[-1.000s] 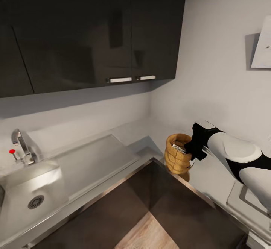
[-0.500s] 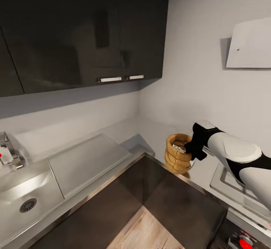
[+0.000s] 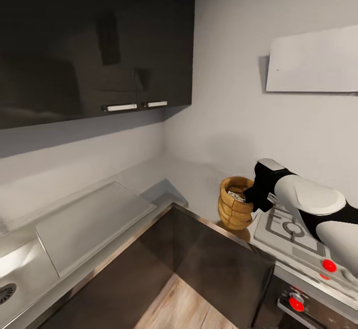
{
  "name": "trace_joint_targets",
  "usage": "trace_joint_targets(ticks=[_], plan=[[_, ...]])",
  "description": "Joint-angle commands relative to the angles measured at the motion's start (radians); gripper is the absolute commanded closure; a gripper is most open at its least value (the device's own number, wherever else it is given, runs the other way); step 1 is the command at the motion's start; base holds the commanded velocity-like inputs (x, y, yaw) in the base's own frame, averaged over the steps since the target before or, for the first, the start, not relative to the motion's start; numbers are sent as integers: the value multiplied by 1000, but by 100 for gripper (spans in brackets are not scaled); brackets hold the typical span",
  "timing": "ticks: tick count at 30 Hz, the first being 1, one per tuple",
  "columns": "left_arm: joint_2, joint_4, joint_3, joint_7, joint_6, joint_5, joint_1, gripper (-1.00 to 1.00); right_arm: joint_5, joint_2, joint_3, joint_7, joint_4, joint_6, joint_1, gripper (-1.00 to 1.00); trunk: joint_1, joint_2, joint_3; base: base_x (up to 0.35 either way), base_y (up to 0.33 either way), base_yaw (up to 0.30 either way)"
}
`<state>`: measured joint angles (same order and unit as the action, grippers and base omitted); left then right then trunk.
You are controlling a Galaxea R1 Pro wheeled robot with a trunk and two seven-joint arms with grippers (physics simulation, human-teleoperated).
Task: In the kitchen, take the popcorn bag from the countertop, put it into the microwave, and heat it until the popcorn is cooked so the cooked popcorn ends up inside the bag.
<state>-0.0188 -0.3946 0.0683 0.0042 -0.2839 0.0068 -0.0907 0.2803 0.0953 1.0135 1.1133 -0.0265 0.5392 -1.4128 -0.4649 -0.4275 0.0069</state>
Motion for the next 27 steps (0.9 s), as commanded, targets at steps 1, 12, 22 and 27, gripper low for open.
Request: trace_joint_targets(ticks=[1, 12, 22, 27], plan=[[-1, -4, 7, 0, -8, 1, -1, -100, 10, 0, -9, 3, -1, 8, 0, 100, 0, 0, 1, 0, 0, -234], [-1, -4, 7, 0, -8, 1, -1, -100, 10, 0, -9, 3, -1, 8, 0, 100, 0, 0, 15, 0, 0, -233], [-1, -4, 7, 0, -8, 1, -1, -100, 10, 0, -9, 3, -1, 8, 0, 100, 0, 0, 27, 0, 0, -234], [-1, -4, 7, 0, -8, 1, -1, -100, 10, 0, -9, 3, -1, 8, 0, 100, 0, 0, 32, 0, 0, -254]])
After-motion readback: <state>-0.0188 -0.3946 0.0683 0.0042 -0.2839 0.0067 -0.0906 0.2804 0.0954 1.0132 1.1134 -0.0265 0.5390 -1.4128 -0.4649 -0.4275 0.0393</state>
